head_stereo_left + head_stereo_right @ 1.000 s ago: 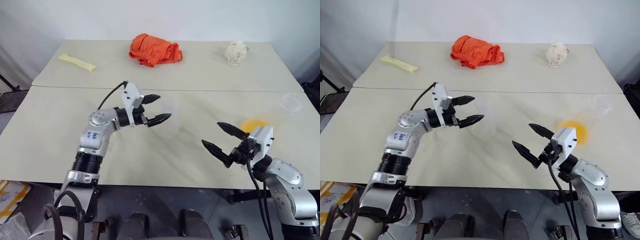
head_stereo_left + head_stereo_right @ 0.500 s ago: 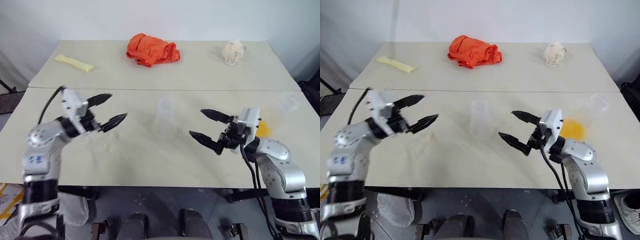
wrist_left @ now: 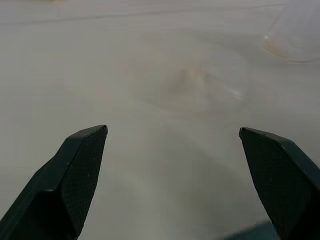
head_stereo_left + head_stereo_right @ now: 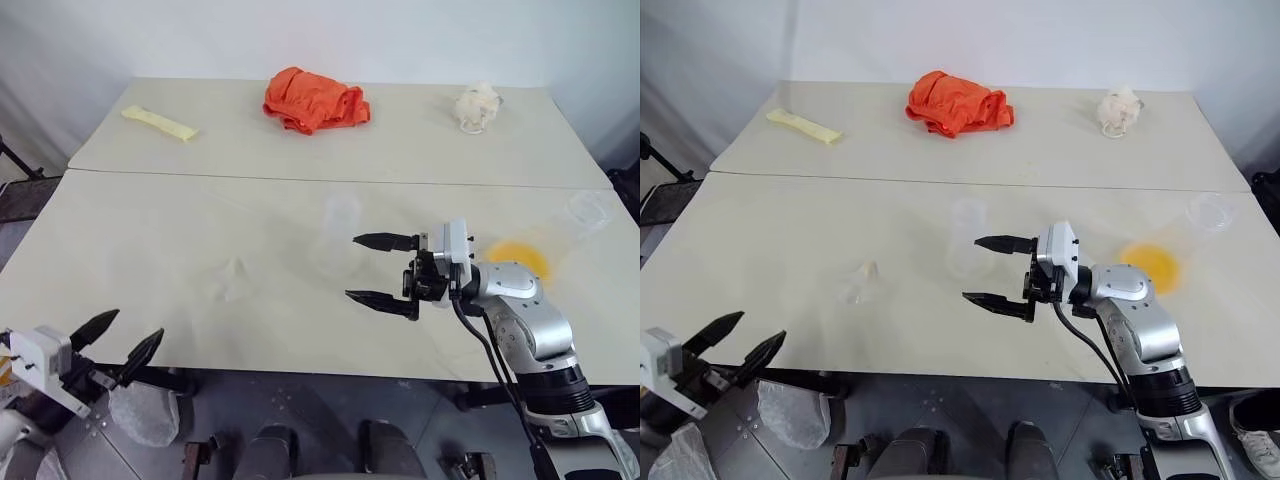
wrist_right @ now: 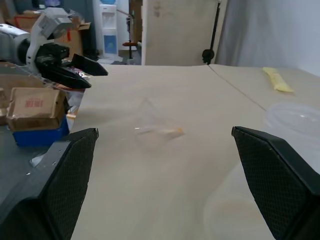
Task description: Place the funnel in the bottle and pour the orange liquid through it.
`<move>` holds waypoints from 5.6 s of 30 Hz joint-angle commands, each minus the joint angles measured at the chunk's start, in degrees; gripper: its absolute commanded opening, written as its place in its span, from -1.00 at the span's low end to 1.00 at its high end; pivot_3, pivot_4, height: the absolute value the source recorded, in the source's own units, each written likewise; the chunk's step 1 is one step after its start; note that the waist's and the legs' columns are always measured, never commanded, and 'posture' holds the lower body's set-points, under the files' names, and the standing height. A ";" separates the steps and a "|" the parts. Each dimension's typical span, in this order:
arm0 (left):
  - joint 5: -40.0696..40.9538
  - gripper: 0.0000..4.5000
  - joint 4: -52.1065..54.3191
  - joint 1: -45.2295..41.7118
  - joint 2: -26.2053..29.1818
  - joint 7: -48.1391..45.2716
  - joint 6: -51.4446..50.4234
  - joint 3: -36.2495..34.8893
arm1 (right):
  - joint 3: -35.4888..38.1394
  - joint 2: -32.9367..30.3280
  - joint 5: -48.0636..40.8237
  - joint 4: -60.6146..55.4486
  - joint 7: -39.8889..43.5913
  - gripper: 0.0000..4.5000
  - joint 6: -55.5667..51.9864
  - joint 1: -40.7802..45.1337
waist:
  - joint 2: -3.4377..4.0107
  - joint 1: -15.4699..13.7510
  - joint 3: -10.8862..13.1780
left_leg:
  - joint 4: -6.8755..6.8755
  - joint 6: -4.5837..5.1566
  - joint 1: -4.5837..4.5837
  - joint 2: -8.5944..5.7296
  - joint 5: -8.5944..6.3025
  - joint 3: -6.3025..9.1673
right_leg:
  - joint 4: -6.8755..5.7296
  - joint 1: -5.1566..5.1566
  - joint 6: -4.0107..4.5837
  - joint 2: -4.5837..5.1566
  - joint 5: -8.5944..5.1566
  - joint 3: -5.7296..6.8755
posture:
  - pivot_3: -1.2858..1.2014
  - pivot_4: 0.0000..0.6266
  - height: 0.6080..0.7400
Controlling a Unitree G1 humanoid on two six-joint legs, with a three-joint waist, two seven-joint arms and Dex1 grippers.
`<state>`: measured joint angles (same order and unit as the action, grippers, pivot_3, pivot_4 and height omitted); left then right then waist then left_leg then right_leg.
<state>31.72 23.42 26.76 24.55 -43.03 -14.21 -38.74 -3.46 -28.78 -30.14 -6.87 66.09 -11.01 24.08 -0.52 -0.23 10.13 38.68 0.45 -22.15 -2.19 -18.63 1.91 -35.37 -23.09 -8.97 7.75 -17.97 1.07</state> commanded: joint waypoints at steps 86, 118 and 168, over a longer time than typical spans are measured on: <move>-18.29 0.03 -35.28 -83.74 5.02 -20.77 4.96 46.40 | 11.28 9.10 -1.69 -13.68 -26.03 1.00 5.59 -18.44 | 0.07 0.29 0.01 | 0.19 -0.01 -0.10 -0.12 -0.03 -0.34 | -0.61 -0.32 -0.11 -0.28 0.06 0.06 | 0.03 -0.52 1.00; -2.81 0.99 -16.54 -54.45 10.35 -15.70 -2.39 27.31 | 15.09 -4.81 -3.15 -7.68 -20.54 1.00 -2.47 -13.76 | 0.08 0.31 0.01 | 0.29 0.02 -0.08 0.01 -0.04 -0.29 | -0.63 -0.25 -0.12 -0.19 0.06 0.01 | 0.03 -0.52 1.00; 0.48 1.00 -8.80 -45.47 6.53 -8.01 -4.19 29.60 | 11.32 -6.58 1.65 9.15 -4.54 -0.97 -12.50 12.21 | 0.10 0.47 0.02 | 0.30 -0.01 -0.15 0.04 -0.06 -0.30 | -0.58 -0.31 -0.11 -0.15 0.06 0.11 | 0.03 -0.52 1.00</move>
<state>31.20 14.71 -17.48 31.35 -50.87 -19.37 -8.88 5.48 -34.90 -26.32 5.83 62.18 -24.64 35.63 -0.42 0.24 10.15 38.97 0.45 -22.29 -2.15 -18.69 1.62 -35.95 -23.39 -9.07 7.60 -17.91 1.18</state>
